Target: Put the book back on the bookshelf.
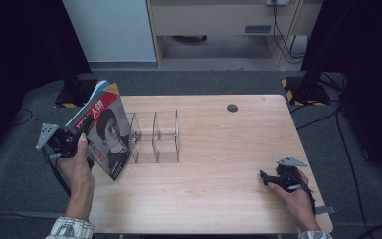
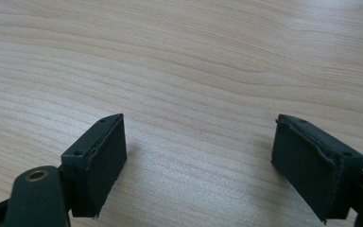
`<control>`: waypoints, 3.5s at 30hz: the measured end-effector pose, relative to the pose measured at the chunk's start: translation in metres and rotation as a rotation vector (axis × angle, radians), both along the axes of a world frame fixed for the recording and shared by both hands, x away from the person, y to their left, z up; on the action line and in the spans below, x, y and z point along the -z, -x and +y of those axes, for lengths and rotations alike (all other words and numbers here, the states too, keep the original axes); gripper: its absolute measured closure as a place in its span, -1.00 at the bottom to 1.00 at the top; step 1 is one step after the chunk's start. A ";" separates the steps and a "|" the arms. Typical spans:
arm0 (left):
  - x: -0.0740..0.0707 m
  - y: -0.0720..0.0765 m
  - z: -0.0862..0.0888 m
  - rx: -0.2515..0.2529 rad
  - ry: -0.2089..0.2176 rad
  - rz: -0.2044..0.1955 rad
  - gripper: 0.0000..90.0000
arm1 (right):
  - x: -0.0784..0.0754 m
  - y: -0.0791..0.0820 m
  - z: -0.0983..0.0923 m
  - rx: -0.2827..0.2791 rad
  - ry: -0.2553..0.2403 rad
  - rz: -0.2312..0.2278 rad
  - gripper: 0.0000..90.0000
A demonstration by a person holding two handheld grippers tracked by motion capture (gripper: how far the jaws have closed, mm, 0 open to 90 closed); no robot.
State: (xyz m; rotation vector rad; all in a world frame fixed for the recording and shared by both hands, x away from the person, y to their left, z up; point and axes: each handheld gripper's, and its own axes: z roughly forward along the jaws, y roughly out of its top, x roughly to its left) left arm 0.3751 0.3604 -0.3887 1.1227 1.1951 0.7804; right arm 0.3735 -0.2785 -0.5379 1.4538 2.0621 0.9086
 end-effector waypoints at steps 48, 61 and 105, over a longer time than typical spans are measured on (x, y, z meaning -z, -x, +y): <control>0.005 0.006 -0.013 -0.024 -0.172 0.112 -0.41 | 0.000 0.001 0.000 -0.001 -0.004 0.002 -0.59; 0.008 0.011 -0.014 0.013 -0.198 0.115 -0.67 | 0.000 0.001 0.001 0.001 -0.007 0.003 -0.59; 0.025 0.028 -0.014 0.028 -0.269 0.122 -0.83 | 0.000 0.001 0.000 -0.008 -0.004 0.003 -0.59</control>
